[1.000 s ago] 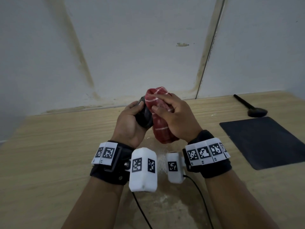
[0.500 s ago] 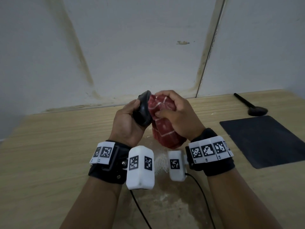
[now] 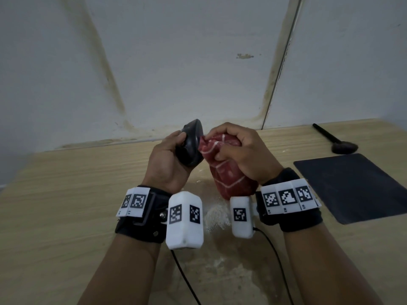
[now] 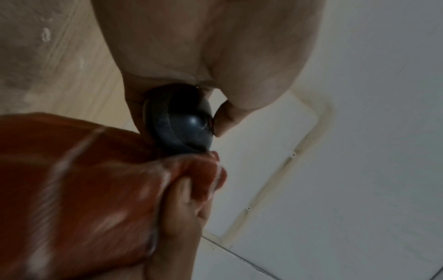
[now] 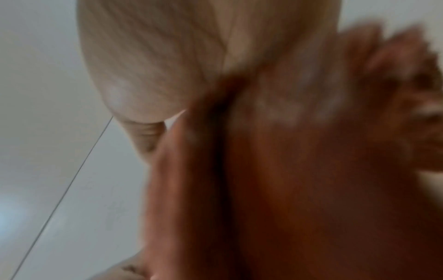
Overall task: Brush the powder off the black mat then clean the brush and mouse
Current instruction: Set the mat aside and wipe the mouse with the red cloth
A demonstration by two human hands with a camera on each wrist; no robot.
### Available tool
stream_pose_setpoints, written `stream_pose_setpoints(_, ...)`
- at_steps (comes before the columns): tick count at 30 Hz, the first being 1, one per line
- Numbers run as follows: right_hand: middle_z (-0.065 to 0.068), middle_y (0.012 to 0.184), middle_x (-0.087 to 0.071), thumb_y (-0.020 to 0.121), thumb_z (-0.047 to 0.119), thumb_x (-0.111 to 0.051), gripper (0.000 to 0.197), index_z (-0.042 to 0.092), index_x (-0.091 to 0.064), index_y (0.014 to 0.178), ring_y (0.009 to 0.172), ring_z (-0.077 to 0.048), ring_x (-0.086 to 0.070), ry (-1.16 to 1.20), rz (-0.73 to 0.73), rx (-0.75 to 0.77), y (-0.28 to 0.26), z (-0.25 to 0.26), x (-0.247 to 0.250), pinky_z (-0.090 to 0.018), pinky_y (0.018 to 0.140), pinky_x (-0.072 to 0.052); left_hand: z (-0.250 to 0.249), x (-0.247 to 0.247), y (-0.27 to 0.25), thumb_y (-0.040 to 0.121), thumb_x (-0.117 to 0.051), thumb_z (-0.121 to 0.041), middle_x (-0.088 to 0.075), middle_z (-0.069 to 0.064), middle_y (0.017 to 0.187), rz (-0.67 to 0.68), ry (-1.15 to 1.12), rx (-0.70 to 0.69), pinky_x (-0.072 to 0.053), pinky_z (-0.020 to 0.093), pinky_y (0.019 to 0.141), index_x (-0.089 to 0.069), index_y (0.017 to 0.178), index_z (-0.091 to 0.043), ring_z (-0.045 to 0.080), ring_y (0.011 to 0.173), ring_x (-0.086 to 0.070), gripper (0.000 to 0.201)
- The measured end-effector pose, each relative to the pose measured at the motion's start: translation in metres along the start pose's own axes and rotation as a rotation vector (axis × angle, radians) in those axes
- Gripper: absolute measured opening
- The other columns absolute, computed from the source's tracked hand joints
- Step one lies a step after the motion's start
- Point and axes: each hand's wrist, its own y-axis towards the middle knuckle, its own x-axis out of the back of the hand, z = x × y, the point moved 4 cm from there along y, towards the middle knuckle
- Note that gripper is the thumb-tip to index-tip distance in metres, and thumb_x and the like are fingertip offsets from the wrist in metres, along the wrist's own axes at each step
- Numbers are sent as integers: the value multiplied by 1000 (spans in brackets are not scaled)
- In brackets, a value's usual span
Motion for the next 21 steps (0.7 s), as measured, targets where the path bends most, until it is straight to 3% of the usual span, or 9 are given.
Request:
stream_pose_setpoints(4, -4, 104, -70, 83, -2, -66, 34, 14, -67, 112, 83, -15, -68, 128, -103, -47, 3, -5, 13, -29, 70, -57, 0, -1, 0, 96, -45, -9, -56, 19, 120, -15, 71, -29, -55, 34, 68, -42, 144, 2, 28, 89, -62, 49)
stream_pose_setpoints(7, 1, 110, -69, 88, 7, -69, 36, 16, -62, 123, 97, -13, -69, 104, -151, 15, 7, -4, 8, -30, 83, -58, 3, -6, 1, 88, -55, -2, -57, 26, 125, -28, 101, -54, -54, 44, 83, -41, 141, 4, 34, 103, -60, 56)
stream_pose_setpoints(10, -1, 105, -70, 83, 4, -72, 33, 14, -65, 113, 94, -13, -69, -1, -73, 24, 7, 1, 3, -30, 82, -59, -1, -3, 7, 91, -54, 3, -62, 21, 123, -76, 127, -85, -55, 43, 82, -46, 139, -2, 32, 101, -63, 49)
stream_pose_setpoints(13, -7, 95, -73, 79, -6, -70, 29, 14, -69, 99, 82, -15, -69, -16, 13, 9, 8, 7, 8, -28, 73, -59, -7, -2, 11, 79, -68, -10, -60, 24, 125, -82, 125, -95, -54, 37, 75, -50, 138, 1, 33, 101, -60, 62)
stream_pose_setpoints(15, -2, 87, -71, 81, -7, -67, 27, 16, -70, 95, 74, -13, -68, 66, -51, -20, 9, 5, 17, -26, 66, -56, -7, -10, 11, 73, -70, -17, -61, 23, 124, -57, 112, -87, -52, 33, 75, -53, 135, 5, 31, 101, -59, 69)
stream_pose_setpoints(16, 1, 88, -71, 84, -6, -66, 26, 16, -69, 98, 74, -12, -69, 121, -110, -23, 11, 4, 21, -26, 66, -56, -6, -13, 10, 77, -68, -17, -62, 22, 125, -39, 104, -79, -52, 31, 75, -56, 133, 4, 30, 102, -60, 61)
stream_pose_setpoints(18, 5, 97, -72, 89, -1, -66, 26, 18, -69, 107, 86, -11, -70, 156, -205, 24, 13, 4, 24, -27, 73, -57, -3, -17, 10, 86, -61, -15, -62, 21, 129, 1, 101, -51, -52, 30, 79, -59, 131, 2, 29, 105, -61, 48)
stream_pose_setpoints(21, 3, 116, -70, 95, 14, -63, 24, 22, -69, 116, 106, -12, -67, 63, -184, 90, 16, 6, 12, -32, 90, -57, 3, -21, 10, 83, -60, -18, -59, 18, 115, 24, 102, -22, -51, 30, 75, -56, 130, 2, 27, 96, -59, 51)
